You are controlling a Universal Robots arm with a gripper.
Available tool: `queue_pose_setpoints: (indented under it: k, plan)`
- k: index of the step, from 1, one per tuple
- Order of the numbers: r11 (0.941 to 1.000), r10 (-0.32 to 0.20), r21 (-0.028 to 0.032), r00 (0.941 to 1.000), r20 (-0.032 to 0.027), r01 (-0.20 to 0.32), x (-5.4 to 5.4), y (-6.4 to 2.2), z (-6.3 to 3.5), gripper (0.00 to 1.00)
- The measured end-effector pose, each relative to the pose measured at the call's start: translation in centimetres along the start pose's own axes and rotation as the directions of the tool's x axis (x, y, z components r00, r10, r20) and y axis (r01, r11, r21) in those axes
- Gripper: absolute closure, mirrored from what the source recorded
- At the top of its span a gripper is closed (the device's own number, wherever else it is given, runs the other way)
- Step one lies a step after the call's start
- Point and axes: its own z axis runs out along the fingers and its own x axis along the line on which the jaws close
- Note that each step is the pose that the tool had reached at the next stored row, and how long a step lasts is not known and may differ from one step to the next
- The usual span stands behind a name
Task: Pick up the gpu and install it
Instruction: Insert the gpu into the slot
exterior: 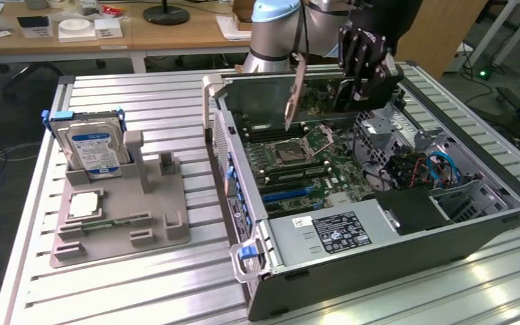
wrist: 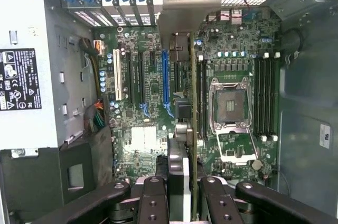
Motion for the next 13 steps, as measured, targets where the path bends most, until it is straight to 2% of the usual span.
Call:
queue_pose_setpoints:
  k: [2,3,9,13]
  plan:
    - [1.0,0.0,-0.0067,1.0,-0.0011,0.0,0.0,0.19,0.19,0.72]
    - [1.0,-0.001,-0.0075,1.0,-0.0011,0.001,0.0,0.28,0.29,0.72]
    - [0.9992,-0.04,-0.0088,0.9992,0.0006,0.04,-0.1,0.52,1.25,0.72]
    - [0.9991,-0.042,-0.0087,0.9991,0.001,0.042,-0.3,0.59,2.0,0.72]
